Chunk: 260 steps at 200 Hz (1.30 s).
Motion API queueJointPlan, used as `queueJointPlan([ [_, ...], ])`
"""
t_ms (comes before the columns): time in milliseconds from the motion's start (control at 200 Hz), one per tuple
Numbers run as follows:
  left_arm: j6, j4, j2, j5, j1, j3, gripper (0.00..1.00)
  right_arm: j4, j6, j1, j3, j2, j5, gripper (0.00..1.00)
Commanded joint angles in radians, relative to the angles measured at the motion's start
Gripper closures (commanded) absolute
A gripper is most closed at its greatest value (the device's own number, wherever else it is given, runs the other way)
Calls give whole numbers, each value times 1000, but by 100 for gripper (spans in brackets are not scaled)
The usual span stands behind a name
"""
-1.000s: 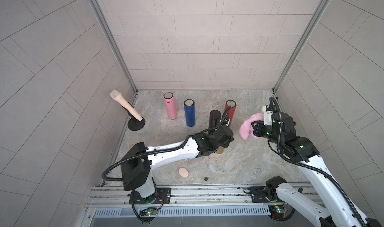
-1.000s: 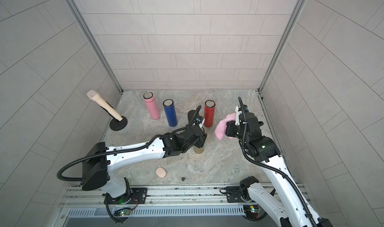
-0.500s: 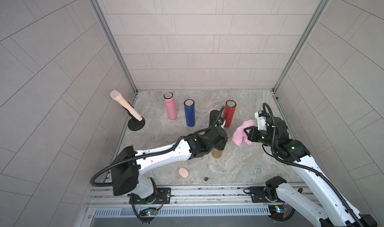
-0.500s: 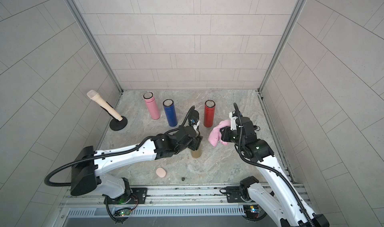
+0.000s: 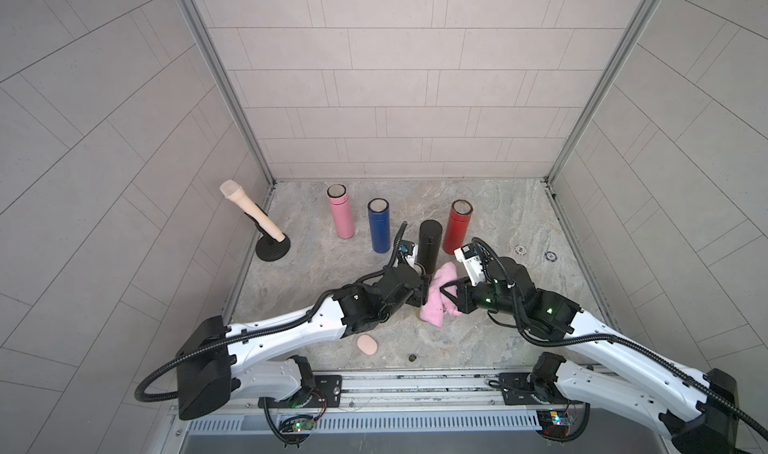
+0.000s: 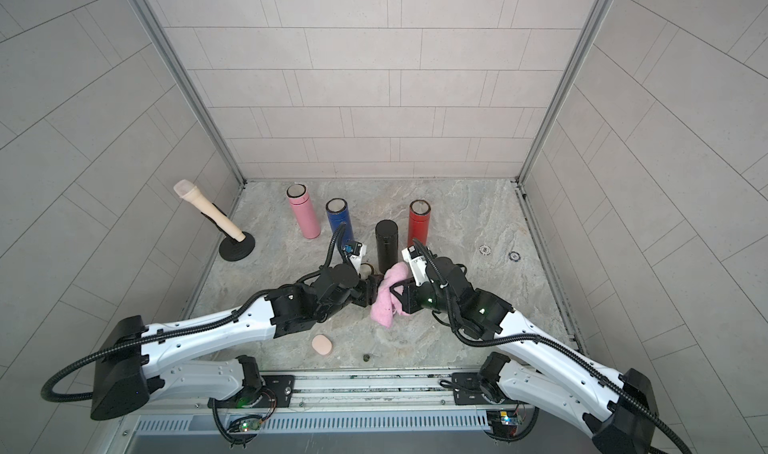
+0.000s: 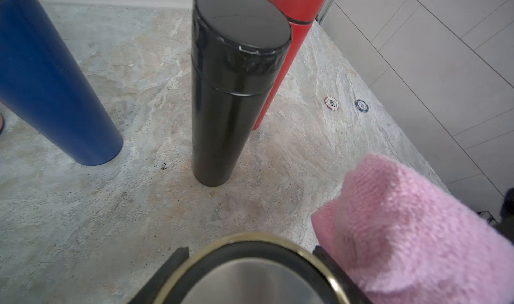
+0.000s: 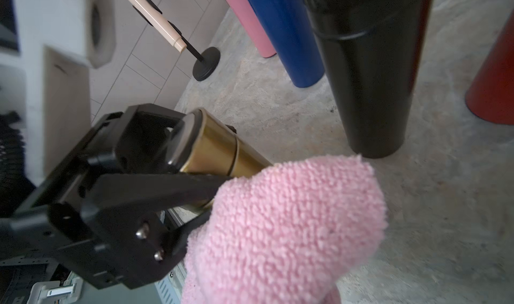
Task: Wipe the surface of the thermos
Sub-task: Pick up the thermos from the center of the board, then wipe the dirt from the surface of the thermos.
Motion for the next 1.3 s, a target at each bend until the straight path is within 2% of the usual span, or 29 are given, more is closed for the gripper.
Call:
queueJointPlan([
  [0, -70, 83, -32, -86, 2, 11, 100, 112, 54, 18, -2, 30, 114, 100],
  [130, -92, 47, -23, -96, 2, 41, 100, 90, 66, 19, -58, 50, 205, 100],
  [215, -102, 5, -7, -100, 2, 78, 100, 122, 78, 18, -158, 57, 243, 100],
  [415, -242, -131, 17, -136, 1, 147, 100, 140, 92, 17, -243, 87, 300, 100],
  [630, -363, -224, 59, -146, 1, 199, 100, 152, 80, 37, -175, 58, 303, 100],
  [821, -411, -246, 95, -133, 1, 216, 100, 162, 62, 91, -34, 65, 298, 100],
  [926, -447, -256, 98, -139, 0, 214, 100, 166, 69, 115, -15, 88, 310, 100],
  [1026, -476, -267, 90, -164, 0, 207, 100, 154, 105, 115, -59, 97, 345, 100],
  [1186, -550, -296, 77, -208, 0, 198, 100, 170, 174, 122, -224, 53, 398, 100],
  [1296, -583, -293, 81, -220, 0, 196, 100, 167, 179, 134, -253, 20, 430, 100],
])
